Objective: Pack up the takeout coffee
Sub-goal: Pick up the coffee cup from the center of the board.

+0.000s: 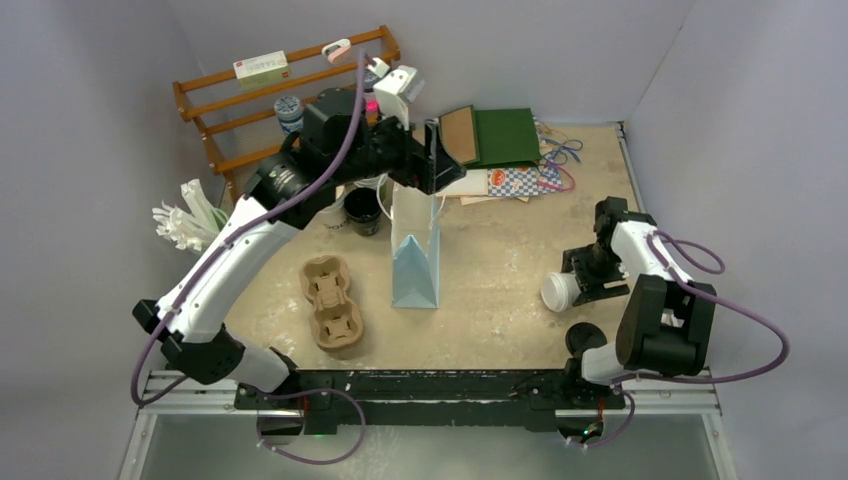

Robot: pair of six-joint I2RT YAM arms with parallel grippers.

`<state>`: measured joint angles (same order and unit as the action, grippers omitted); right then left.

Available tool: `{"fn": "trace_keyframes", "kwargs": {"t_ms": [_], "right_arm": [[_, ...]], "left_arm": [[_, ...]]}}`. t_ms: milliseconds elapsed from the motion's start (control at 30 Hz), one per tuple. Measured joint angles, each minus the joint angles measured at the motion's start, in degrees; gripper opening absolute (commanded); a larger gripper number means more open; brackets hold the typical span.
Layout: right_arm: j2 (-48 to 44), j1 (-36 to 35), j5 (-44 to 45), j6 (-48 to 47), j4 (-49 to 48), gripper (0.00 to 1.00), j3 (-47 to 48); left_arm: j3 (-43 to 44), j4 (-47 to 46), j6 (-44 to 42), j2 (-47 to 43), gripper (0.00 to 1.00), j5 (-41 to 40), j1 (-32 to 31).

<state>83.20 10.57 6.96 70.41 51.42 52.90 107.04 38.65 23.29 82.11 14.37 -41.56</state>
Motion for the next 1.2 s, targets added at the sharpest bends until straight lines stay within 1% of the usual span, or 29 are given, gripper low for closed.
{"fn": "trace_keyframes", "kwargs": {"t_ms": [133,267,367,467,567,633,767,900,933,1067,1200], "right_arm": [[0.02,0.00,-2.01,-1.07,0.20,0.74,0.11],[-0.17,-0.02,-5.90,-1.57,0.50,0.73,0.83],[-0.68,-0.02,-8.59,-1.68,1.81,0.73,3.21],[-1.36,-0.04,-11.63,-1.88,3.41,0.73,7.08],[-2.40,-0.04,-14.86,-1.73,4.92,0.72,10.86],[-3.61,-0.04,-17.46,-1.31,5.81,0.71,13.27],[-5.88,-0.07,-21.97,-0.48,7.82,0.71,18.05],[-7.63,-0.15,-25.70,0.22,10.27,0.70,22.88],[-8.11,-0.17,-26.53,0.44,10.86,0.69,23.58],[-10.62,-0.55,-29.16,1.42,13.09,0.68,24.35],[-12.83,-0.81,-30.97,2.54,15.32,0.69,24.52]], "left_arm": [[1.92,-1.31,-2.21,4.42,0.80,0.17,-3.34],[2.16,-2.54,-5.97,8.59,0.84,-0.15,-7.08],[1.70,-4.15,-9.07,11.34,0.88,-0.37,-9.03],[-1.51,-8.31,-11.34,11.87,0.89,0.07,-9.64],[-6.86,-15.32,-14.05,11.58,0.90,1.60,-9.60],[-10.69,-20.17,-16.52,11.30,0.92,3.21,-9.60],[-18.97,-28.39,-27.69,10.12,0.97,9.33,-10.38],[-26.60,-35.82,-41.94,8.37,0.98,14.23,-11.41],[-28.79,-37.90,-46.66,7.82,0.98,15.82,-11.61],[-32.17,-42.12,-59.76,7.56,0.98,19.71,-11.80],[-32.61,-45.24,-68.65,7.76,0.99,20.98,-12.22]]}}
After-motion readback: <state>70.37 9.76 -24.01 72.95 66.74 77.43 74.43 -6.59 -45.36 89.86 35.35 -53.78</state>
